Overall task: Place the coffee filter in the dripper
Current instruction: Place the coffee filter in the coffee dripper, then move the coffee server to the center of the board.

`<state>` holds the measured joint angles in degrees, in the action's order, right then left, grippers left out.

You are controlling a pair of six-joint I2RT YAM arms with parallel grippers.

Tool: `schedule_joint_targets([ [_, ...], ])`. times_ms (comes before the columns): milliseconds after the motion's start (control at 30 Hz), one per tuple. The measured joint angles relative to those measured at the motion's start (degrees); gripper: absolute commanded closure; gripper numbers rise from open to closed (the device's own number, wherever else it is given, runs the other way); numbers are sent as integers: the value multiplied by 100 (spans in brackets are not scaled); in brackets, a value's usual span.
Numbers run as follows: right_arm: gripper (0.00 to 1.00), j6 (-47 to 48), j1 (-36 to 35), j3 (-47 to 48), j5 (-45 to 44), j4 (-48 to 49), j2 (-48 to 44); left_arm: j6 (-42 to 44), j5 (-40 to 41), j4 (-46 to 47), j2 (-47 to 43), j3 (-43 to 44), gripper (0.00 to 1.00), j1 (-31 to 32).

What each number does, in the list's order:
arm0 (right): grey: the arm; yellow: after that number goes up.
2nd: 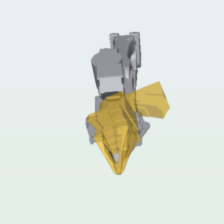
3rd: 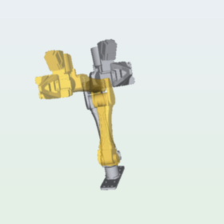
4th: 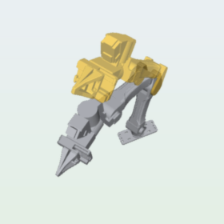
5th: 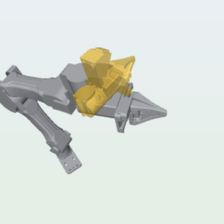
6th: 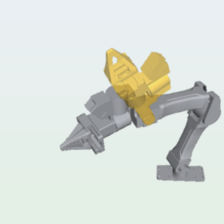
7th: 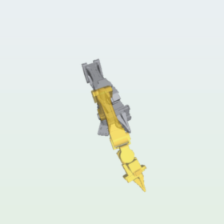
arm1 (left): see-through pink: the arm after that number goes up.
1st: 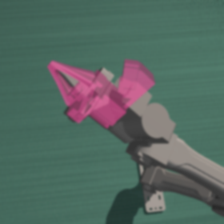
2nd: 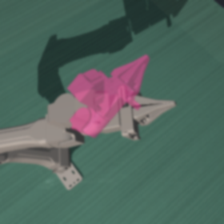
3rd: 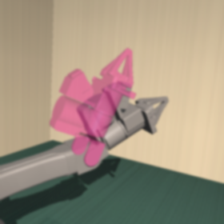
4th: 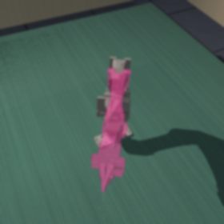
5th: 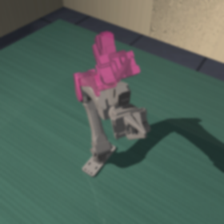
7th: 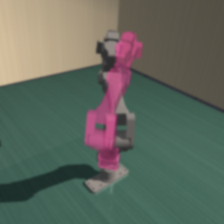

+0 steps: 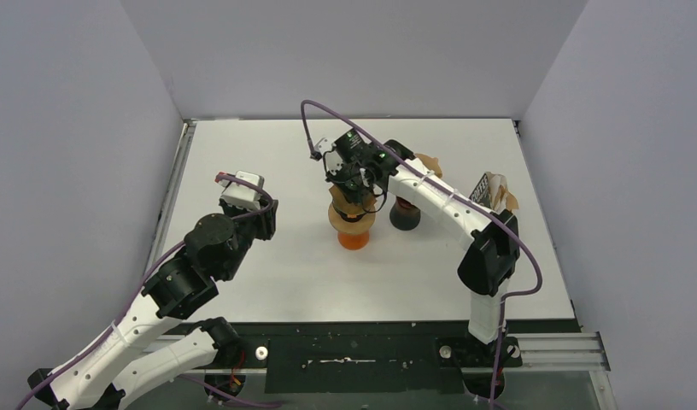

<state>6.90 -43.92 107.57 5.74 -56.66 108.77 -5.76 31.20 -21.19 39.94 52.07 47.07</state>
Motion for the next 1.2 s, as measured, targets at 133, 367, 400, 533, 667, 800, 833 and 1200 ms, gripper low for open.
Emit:
schedule_joint_targets([
  [133, 100, -22, 0, 13, -26, 9, -101, 0, 0, 0, 17, -2, 65, 0],
  [367, 100, -79, 2, 17, -48, 118, -448, 0, 0, 0, 66, -2, 65, 0],
  [400, 100, -85, 2, 17, -57, 149, -507, 0, 0, 0, 76, -2, 65, 0],
  [533, 97, -162, 4, -46, -105, 380, -841, -7, 0, 0, 120, -4, 63, 0],
  [667, 94, -203, 31, -387, -186, 706, -1338, -74, 2, 0, 201, -7, 61, 0],
  [800, 92, -278, 144, -962, -271, 1078, -1978, -190, 2, -2, 315, -7, 60, -2],
  [833, 92, -302, 190, -1143, -286, 1196, -2149, -229, 2, -4, 350, -7, 60, -4],
  [1200, 100, -643, 798, -2999, -468, 2210, -3862, -769, -35, -87, 608, -7, 58, -68],
])
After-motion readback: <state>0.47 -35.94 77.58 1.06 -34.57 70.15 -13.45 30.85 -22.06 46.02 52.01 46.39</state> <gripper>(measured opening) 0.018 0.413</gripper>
